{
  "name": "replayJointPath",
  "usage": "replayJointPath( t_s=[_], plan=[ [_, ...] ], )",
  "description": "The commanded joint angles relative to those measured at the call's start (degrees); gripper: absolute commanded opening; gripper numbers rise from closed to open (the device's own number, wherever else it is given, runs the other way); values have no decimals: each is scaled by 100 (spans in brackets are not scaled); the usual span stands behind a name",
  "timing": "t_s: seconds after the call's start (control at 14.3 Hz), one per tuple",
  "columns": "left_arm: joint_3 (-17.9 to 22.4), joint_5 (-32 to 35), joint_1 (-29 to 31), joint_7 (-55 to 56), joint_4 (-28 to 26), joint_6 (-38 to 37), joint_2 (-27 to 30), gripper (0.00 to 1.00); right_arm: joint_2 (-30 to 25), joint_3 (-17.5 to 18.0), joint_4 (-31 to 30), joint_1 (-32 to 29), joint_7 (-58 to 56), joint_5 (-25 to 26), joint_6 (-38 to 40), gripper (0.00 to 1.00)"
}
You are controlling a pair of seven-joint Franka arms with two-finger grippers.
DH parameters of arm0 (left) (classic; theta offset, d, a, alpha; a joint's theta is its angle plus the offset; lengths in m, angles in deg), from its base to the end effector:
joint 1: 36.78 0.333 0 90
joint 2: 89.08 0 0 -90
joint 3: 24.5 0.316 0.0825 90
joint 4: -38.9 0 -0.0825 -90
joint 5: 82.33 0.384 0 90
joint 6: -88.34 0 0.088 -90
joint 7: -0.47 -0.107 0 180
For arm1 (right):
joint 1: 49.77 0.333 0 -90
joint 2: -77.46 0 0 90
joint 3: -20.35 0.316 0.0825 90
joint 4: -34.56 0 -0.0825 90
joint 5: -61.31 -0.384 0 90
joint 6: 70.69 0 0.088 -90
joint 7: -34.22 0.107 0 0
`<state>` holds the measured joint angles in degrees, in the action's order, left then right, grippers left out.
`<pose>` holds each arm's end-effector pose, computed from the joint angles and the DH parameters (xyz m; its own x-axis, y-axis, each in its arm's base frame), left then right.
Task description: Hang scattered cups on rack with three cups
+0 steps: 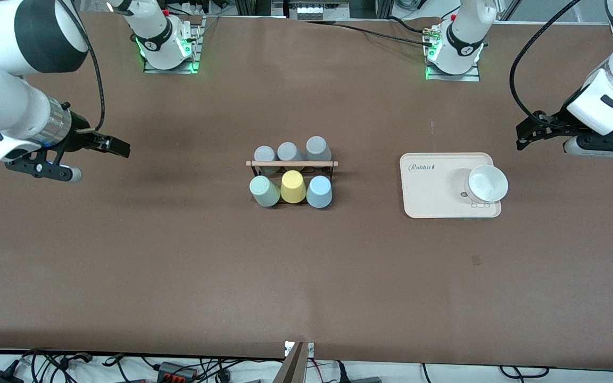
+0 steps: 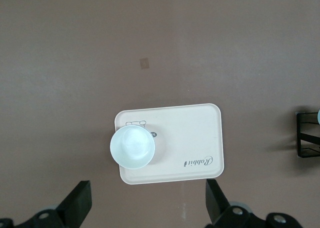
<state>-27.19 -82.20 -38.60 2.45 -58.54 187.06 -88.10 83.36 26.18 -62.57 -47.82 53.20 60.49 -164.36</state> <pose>0.5583 -0.0440 0.5857 0.9982 -0.0444 0.0395 -0.0444 -0.9990 -0.0017 0.5714 0.0773 0.5131 0.9673 -0.1958 -0.1612 -0.1935 -0.9806 0.0297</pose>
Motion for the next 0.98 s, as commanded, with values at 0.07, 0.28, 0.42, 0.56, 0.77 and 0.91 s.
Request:
replayJointPath(
  t_s=[0.07, 0.28, 0.42, 0.56, 0.77, 0.91],
  plan=[
    [5, 57, -2, -14, 172, -134, -72, 100, -221, 382, -62, -677, -833, 21, -170, 100],
    [5, 57, 6, -14, 172, -134, -72, 100, -317, 507, -8, -855, -1466, -58, -573, 100],
    [5, 57, 6, -14, 173, -134, -72, 100, -370, 507, 79, -846, -1547, -59, -435, 100],
    [5, 57, 6, -14, 172, -134, -72, 100, -301, 507, 456, -846, -1547, -67, 100, 100],
    [5, 57, 6, -14, 172, -134, -72, 100, -186, 507, 519, -828, -1415, -6, 173, 100],
    [5, 57, 6, -14, 172, -134, -72, 100, -151, 463, 519, -898, -1406, -49, 76, 100]
  ],
)
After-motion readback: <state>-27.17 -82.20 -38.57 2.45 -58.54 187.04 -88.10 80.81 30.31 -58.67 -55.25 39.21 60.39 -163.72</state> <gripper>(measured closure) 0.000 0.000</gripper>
